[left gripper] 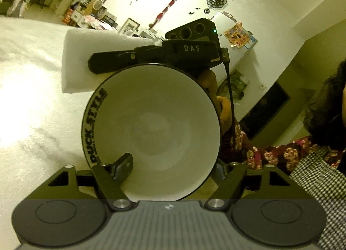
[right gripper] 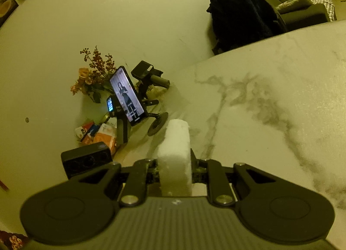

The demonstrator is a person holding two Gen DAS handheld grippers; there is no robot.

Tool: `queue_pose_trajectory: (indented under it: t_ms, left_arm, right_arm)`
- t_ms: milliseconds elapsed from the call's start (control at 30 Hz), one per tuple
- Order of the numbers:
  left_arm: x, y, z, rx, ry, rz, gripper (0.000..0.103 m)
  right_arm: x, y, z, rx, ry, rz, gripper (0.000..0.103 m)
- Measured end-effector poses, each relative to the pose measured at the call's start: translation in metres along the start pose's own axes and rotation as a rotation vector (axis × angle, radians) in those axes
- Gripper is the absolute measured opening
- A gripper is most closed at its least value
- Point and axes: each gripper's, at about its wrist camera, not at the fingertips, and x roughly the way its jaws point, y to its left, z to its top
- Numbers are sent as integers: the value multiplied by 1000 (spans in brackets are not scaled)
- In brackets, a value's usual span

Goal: Clean bowl
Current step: 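Wipe the sponge across the bowl's outer wall behind the rim with the right tool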

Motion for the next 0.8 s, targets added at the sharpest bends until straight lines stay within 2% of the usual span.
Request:
queue_pose_trajectory:
  t_ms: [167, 333, 400, 633, 800]
  left_arm:
    - [-2, -15, 0, 20, -45, 4, 74]
    - [-1, -18, -1, 37, 22, 26, 74]
    - [0, -18, -5, 48, 55, 38, 68]
    - [-3, -7, -13, 20, 40, 1, 69]
    - [-4, -5, -13, 12, 37, -4, 70]
  right_arm:
    - [-1, 1, 0, -4, 3, -1, 19]
    - [-2, 2, 0, -13, 5, 18, 19]
    - [-3, 4, 0, -17, 8, 30, 19]
    - [-9, 18, -1, -71, 6, 105, 19]
    - [-6, 17, -2, -64, 23, 105, 19]
